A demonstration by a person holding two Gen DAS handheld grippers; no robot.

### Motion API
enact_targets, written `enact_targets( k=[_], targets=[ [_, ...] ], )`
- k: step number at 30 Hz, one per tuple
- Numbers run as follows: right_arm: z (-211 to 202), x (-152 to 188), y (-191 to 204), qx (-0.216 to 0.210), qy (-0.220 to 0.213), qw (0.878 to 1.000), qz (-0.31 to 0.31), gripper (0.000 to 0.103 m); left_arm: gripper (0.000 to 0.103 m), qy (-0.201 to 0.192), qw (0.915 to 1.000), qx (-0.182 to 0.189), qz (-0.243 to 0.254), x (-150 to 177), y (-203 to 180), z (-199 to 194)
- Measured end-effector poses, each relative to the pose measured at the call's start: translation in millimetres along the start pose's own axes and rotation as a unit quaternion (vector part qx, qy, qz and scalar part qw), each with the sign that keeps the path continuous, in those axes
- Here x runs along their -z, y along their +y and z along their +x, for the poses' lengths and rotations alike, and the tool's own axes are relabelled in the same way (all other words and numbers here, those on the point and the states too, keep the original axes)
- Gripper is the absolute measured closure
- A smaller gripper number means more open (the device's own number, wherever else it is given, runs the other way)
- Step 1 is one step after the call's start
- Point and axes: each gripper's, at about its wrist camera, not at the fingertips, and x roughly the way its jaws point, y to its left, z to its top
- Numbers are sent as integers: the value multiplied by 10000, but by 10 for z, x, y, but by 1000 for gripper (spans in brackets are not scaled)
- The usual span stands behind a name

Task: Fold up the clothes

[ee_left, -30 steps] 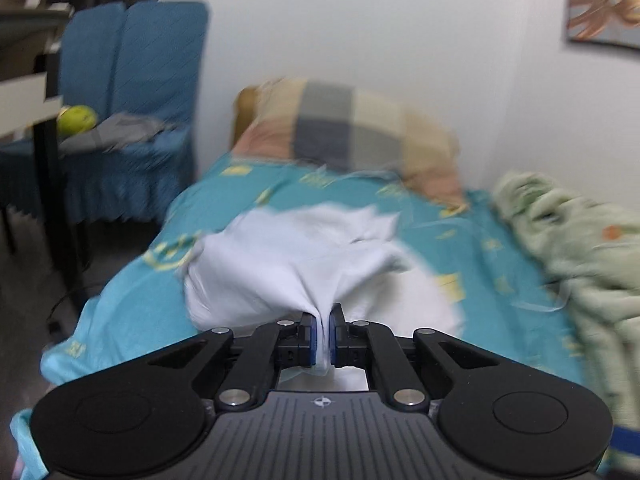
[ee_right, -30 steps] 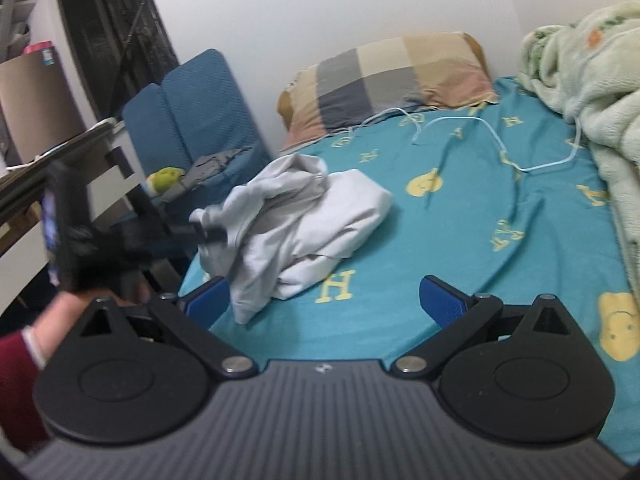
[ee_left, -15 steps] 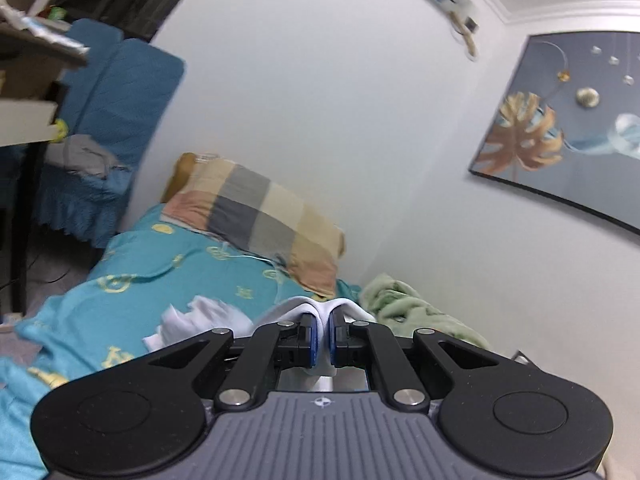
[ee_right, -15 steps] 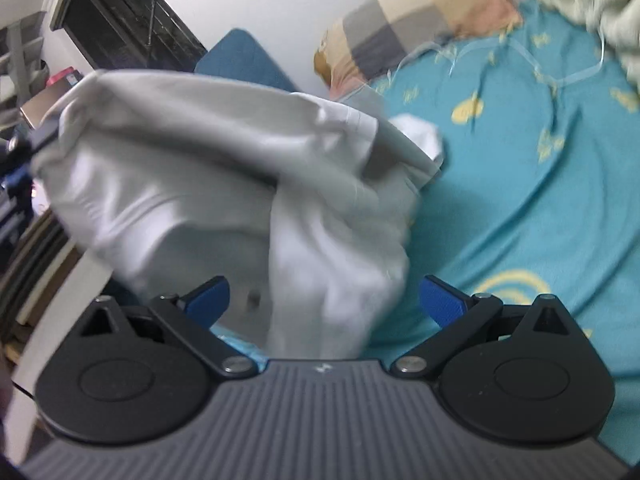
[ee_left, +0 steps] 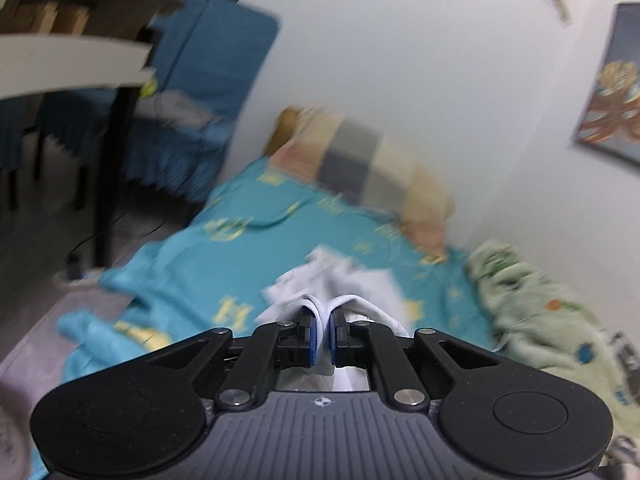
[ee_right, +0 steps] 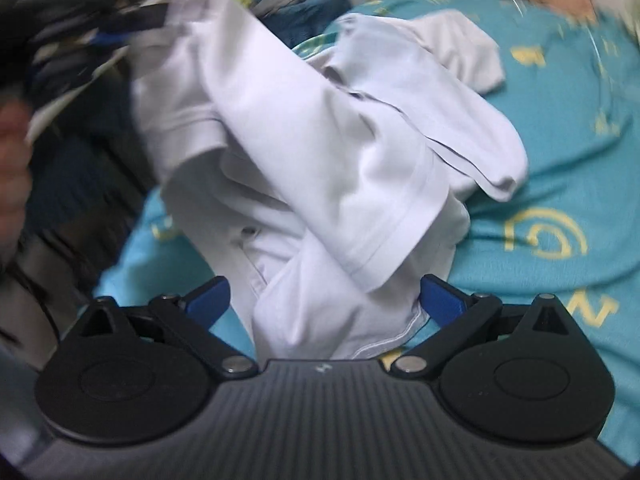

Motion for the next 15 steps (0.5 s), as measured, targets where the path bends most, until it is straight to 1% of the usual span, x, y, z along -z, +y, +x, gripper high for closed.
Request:
enact_targets(
  k=[1, 2, 3, 4, 6, 7, 8, 9, 10, 11, 15],
  targets=[
    [21, 10, 34, 168, 32, 9996, -207, 16, 96, 85, 9999, -123, 15, 18, 43, 82],
    [41, 20, 64, 334, 64, 9986, -400, 33, 96, 142, 9996, -236, 30, 33, 91, 153],
    [49, 33, 55, 469, 100, 9978, -456, 40, 96, 184, 9993, -333, 37, 51, 122, 192],
    [62, 18, 3, 492, 106, 9978, -432, 43, 95, 225, 9989, -411, 48, 66, 144, 226],
    [22, -14, -91, 471, 35, 9987, -177, 61, 95, 297, 9981, -536, 89, 108, 162, 264],
    [-36, -21, -135, 426, -30, 9991, -20, 65, 95, 336, 9977, -570, 119, 128, 162, 278],
    [-93, -30, -180, 383, -97, 9991, 137, 73, 95, 376, 9974, -595, 154, 157, 157, 282],
    [-140, -45, -228, 365, -190, 9987, 294, 78, 95, 416, 9971, -615, 185, 189, 152, 276],
    [-188, -61, -275, 350, -284, 9980, 447, 80, 95, 453, 9968, -631, 197, 218, 139, 267],
    [-248, -73, -315, 367, -394, 9969, 577, 85, 95, 485, 9966, -634, 184, 246, 131, 250],
    [-485, -145, -488, 388, -887, 9895, 1071, 92, 95, 580, 9963, -614, 161, 343, 105, 143]
  ],
)
